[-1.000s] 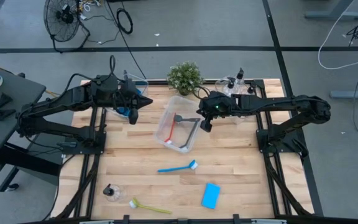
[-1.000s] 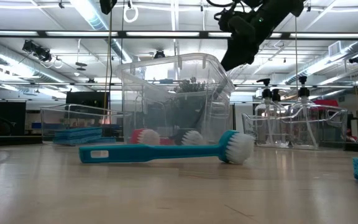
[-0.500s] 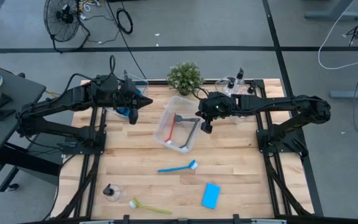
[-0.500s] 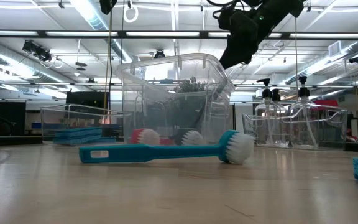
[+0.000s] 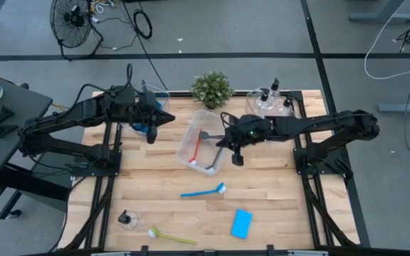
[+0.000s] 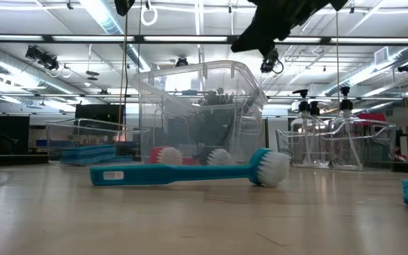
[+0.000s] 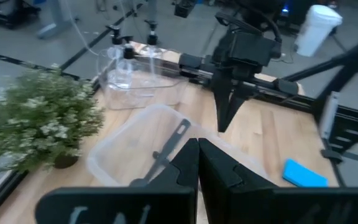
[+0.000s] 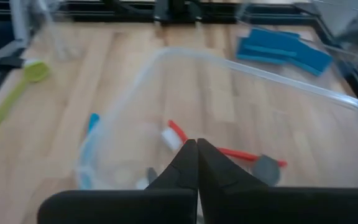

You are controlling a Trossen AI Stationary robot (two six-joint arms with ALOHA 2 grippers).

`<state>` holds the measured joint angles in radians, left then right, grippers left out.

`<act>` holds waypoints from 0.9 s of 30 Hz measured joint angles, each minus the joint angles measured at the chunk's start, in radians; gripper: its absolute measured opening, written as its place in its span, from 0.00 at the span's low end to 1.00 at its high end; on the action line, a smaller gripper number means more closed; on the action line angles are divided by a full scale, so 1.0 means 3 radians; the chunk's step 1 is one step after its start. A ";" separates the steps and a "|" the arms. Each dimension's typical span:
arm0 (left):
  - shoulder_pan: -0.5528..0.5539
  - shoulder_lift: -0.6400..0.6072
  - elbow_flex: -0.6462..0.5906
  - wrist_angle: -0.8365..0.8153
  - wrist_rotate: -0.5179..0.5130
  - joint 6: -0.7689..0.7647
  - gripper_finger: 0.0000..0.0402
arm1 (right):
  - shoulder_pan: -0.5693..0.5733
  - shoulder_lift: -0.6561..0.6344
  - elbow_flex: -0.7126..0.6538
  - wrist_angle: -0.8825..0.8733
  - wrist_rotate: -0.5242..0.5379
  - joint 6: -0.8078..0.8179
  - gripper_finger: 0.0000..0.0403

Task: Pick & Place Kitchen Sink Supplies
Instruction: Put the blue dish brush into the transparent container

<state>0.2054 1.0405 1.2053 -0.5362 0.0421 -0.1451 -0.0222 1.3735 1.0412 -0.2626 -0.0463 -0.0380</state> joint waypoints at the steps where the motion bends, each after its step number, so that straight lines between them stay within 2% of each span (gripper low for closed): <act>1: 0.0000 0.0000 0.0000 0.0000 0.0071 0.0001 0.03 | 0.0046 0.0000 0.0000 0.0008 0.0001 -0.0002 0.00; 5: -0.0032 0.0000 0.0000 0.0000 0.0314 0.0109 0.03 | 0.0222 0.0000 0.0000 0.0030 -0.0053 -0.0027 0.00; 11: -0.0191 0.0000 0.0000 0.0001 0.0351 0.0174 0.03 | 0.0450 0.0000 0.0000 0.0057 -0.0060 0.0073 0.00; 18: -0.0438 0.0063 0.0001 -0.0002 0.0351 0.0125 0.03 | 0.0682 0.0000 0.0000 0.0061 0.0385 0.0250 0.00; 24: -0.0707 0.0266 0.0001 0.0082 0.0466 0.0085 0.03 | 0.0845 -0.0001 0.0000 0.0179 0.0513 0.0451 0.00; 27: -0.0855 0.0362 0.0001 0.0076 0.0487 0.0087 0.03 | 0.0943 -0.0001 0.0000 0.0210 0.0700 0.0535 0.00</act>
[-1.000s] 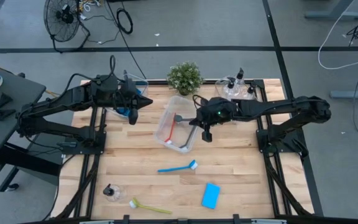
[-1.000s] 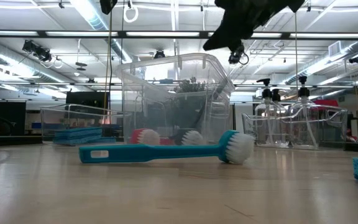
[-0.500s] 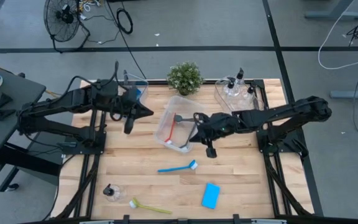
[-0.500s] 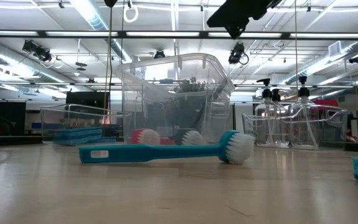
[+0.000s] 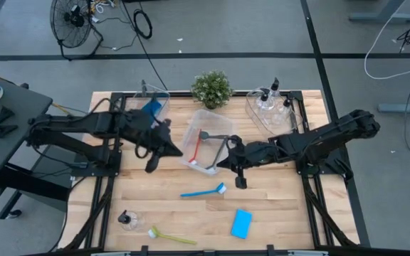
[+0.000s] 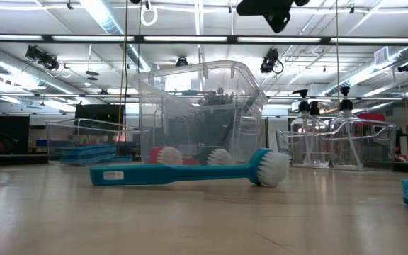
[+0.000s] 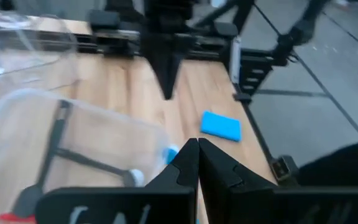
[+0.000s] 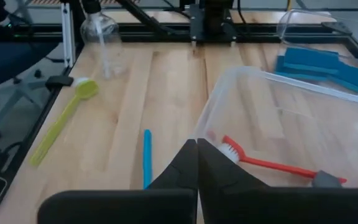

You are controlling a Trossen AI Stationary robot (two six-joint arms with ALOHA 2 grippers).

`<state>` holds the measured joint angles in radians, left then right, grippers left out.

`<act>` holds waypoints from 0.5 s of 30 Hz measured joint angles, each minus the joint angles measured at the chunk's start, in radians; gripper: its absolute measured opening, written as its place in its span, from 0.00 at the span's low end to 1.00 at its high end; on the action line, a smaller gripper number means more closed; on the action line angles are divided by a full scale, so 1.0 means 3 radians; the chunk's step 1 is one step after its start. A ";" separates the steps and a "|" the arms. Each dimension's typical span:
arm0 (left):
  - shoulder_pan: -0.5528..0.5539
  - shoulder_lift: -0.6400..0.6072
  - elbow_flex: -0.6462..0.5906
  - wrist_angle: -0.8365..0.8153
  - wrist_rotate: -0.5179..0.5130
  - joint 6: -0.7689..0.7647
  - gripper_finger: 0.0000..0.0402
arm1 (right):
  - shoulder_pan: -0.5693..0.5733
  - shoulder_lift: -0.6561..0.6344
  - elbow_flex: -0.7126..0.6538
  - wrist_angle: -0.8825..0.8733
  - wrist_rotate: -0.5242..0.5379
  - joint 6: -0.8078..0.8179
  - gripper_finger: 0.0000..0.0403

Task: Pick & Place Kitchen Sink Supplies
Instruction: Put the blue dish brush into the transparent container

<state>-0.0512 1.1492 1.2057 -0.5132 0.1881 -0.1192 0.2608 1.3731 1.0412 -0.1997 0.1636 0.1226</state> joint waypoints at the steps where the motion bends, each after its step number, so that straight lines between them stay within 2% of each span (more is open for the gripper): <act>1: -0.0048 0.0039 0.0001 0.0019 0.0001 0.0001 0.03 | 0.0025 0.0000 0.0000 0.0000 0.0054 0.0043 0.00; 9: -0.0293 0.0207 0.0000 0.0003 -0.0001 0.0005 0.03 | 0.0153 0.0000 0.0000 0.0309 0.0132 0.0415 0.00; 15: -0.0508 0.0210 -0.0003 -0.0021 -0.0001 -0.0103 0.03 | 0.0283 -0.0001 0.0000 0.0392 0.0105 0.0312 0.00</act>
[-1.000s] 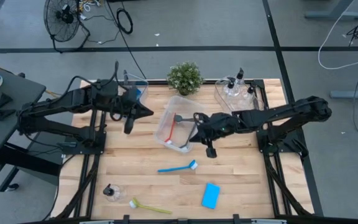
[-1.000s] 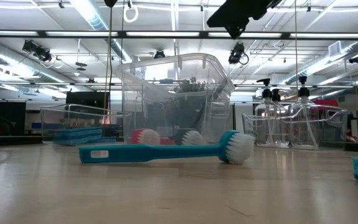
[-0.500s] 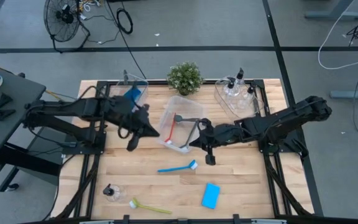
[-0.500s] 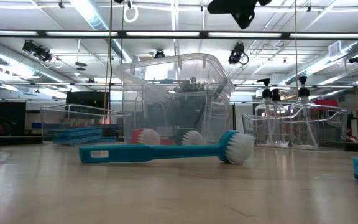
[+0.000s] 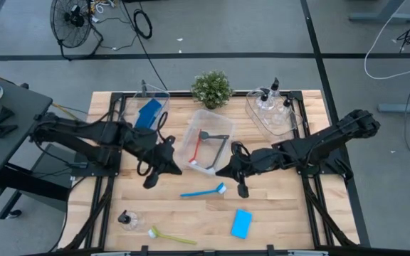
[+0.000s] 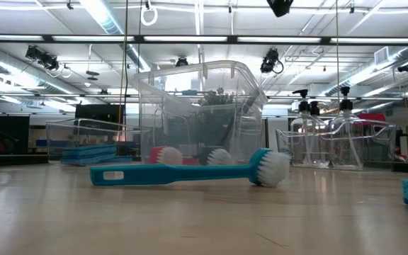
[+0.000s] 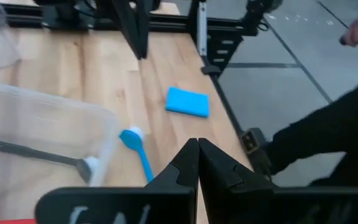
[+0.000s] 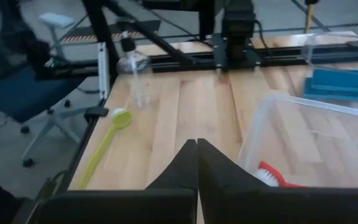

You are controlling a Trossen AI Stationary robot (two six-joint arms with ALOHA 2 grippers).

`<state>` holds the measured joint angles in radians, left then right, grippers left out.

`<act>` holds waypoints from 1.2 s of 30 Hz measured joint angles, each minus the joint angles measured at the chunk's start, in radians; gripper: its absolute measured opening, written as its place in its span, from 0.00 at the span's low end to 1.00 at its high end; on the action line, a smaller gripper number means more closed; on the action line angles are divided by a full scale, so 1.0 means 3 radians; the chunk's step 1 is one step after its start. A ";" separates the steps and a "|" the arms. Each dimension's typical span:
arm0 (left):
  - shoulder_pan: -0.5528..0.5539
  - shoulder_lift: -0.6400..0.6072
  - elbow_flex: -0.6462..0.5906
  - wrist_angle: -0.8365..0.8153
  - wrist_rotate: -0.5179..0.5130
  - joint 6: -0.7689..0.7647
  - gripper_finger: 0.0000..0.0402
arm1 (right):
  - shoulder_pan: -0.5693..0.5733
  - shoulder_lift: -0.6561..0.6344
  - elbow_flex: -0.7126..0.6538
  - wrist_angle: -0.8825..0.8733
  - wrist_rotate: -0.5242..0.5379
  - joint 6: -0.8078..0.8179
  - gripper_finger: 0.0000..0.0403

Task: Pick & Place Kitchen Sink Supplies
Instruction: Put the blue dish brush into the transparent container

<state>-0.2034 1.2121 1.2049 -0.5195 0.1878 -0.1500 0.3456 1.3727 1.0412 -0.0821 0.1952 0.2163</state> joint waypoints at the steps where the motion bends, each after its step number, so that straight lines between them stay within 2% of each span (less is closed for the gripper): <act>1: -0.0048 0.0000 0.0000 0.0001 -0.0011 -0.0043 0.03 | 0.0025 0.0000 0.0000 -0.0010 -0.0014 -0.0050 0.00; 4: -0.0196 0.0000 0.0000 0.0010 -0.0072 -0.0231 0.03 | 0.0091 0.0000 0.0000 -0.0031 -0.0035 -0.0144 0.00; 11: -0.0549 0.0077 0.0000 0.0093 -0.0280 -0.0572 0.03 | 0.0262 0.0000 0.0000 -0.0203 -0.0357 -0.0276 0.00; 14: -0.0642 0.0177 0.0003 0.0041 -0.0571 -0.0755 0.03 | 0.0340 0.0000 0.0000 -0.0320 -0.0332 -0.0344 0.00; 17: -0.0685 0.0330 -0.0001 0.0094 -0.0685 -0.0888 0.03 | 0.0402 0.0000 0.0000 -0.0412 -0.0330 -0.0348 0.00; 28: -0.0981 0.1014 0.0001 0.0417 -0.0761 -0.1024 0.01 | 0.0640 0.0000 0.0000 -0.0579 -0.0260 -0.0330 0.00; 32: -0.1077 0.1126 0.0001 0.0372 -0.1031 -0.1303 0.01 | 0.0716 0.0000 0.0000 -0.0585 -0.0088 -0.0311 0.00; 36: -0.1151 0.1180 0.0001 0.0239 -0.1339 -0.1375 0.01 | 0.0760 0.0000 0.0000 -0.0587 -0.0034 -0.0218 0.00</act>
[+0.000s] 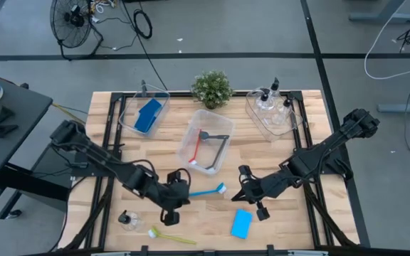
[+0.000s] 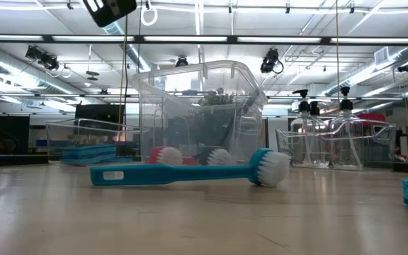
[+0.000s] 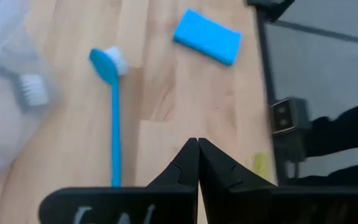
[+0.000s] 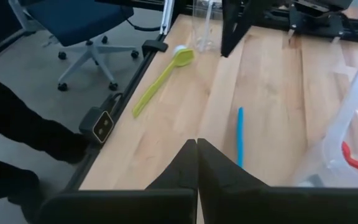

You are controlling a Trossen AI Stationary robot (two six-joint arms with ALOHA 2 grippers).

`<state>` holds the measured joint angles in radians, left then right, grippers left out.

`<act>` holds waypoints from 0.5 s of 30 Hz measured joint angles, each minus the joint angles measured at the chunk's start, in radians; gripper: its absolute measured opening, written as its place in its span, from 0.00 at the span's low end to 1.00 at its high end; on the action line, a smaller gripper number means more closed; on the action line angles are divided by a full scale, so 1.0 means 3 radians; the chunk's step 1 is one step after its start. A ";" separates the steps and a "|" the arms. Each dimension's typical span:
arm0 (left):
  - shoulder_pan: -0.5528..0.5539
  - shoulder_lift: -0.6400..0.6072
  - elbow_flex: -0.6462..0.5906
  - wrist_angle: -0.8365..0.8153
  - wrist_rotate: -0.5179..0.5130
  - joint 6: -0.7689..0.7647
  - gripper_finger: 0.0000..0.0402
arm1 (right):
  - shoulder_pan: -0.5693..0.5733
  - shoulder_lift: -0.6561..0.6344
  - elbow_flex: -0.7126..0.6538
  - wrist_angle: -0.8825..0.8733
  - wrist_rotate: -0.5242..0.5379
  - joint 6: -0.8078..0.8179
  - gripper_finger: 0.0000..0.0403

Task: Pick & Place Kitchen Sink Supplies
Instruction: Put the blue dish brush into the transparent container

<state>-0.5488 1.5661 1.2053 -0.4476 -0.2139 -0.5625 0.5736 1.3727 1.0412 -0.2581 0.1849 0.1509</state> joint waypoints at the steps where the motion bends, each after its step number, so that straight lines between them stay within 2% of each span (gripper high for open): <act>1: -0.0011 0.0015 0.0000 -0.0030 -0.0037 -0.0016 0.01 | 0.0007 0.0000 0.0000 -0.0001 0.0000 0.0014 0.00; 9: -0.0017 0.0298 0.0001 -0.0197 -0.0043 -0.0386 0.02 | 0.0014 0.0000 0.0000 -0.0048 0.0063 0.0040 0.00; 15: -0.0018 0.0545 0.0001 -0.0078 0.0028 -0.0482 0.02 | 0.0014 0.0000 0.0000 -0.0076 0.0176 0.0110 0.00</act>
<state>-0.5541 1.7296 1.2057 -0.4710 -0.2055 -0.7072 0.5777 1.3727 1.0412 -0.2808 0.2379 0.1839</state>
